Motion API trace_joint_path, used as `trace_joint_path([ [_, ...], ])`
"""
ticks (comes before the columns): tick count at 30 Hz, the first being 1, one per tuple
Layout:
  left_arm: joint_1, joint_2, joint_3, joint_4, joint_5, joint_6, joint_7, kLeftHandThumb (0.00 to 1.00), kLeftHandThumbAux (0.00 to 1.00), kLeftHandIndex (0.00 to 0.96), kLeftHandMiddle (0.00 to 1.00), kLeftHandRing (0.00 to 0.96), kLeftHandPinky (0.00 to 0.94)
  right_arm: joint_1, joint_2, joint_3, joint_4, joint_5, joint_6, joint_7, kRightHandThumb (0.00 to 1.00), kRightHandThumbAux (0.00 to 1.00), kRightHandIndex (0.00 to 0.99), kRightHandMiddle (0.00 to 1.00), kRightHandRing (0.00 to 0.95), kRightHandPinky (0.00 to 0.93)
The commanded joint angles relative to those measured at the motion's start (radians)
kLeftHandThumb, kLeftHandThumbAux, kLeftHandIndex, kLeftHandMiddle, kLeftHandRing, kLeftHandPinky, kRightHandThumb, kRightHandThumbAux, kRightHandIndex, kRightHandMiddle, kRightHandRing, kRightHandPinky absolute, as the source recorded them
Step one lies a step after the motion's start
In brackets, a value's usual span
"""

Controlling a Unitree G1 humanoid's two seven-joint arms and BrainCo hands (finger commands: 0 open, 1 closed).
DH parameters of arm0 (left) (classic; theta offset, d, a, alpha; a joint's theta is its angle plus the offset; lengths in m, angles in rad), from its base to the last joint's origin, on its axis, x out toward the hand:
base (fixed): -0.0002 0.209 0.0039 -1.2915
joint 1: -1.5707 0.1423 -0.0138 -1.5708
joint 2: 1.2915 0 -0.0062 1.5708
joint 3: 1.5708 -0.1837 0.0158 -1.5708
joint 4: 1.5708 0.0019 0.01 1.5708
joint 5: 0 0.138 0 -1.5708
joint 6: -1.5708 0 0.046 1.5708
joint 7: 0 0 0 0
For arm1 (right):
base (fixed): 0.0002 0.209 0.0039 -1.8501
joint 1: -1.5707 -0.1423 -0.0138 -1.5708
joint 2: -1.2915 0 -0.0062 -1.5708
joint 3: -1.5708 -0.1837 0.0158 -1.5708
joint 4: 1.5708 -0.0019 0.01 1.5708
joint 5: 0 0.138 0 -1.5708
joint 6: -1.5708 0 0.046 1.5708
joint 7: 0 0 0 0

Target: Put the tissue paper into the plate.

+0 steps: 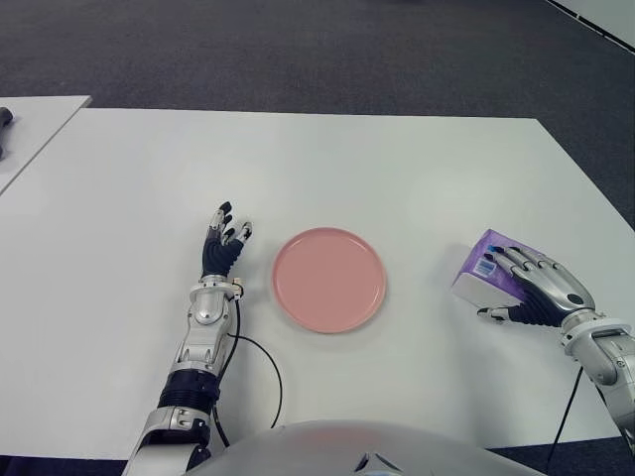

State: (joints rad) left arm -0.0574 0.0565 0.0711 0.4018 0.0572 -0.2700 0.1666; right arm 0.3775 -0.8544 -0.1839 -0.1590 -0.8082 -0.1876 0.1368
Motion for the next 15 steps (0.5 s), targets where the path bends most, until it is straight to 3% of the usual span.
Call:
trace_joint_path([
  [1, 0.01, -0.001, 0.003, 0.0, 0.0, 0.021, -0.006, 0.0, 0.653, 0.0, 0.0, 0.0, 0.0, 0.011, -0.007, 0.002, 0.01, 0.008, -0.001, 0.009, 0.049, 0.445, 0.0, 0.0, 0.0, 0.0],
  [15, 0.02, -0.003, 0.002, -0.021, -0.002, 0.036, -0.007, 0.0, 0.656, 0.0, 0.0, 0.0, 0.0, 0.015, -0.012, -0.003, 0.012, 0.013, -0.005, 0.008, 0.049, 0.445, 0.0, 0.0, 0.0, 0.0],
])
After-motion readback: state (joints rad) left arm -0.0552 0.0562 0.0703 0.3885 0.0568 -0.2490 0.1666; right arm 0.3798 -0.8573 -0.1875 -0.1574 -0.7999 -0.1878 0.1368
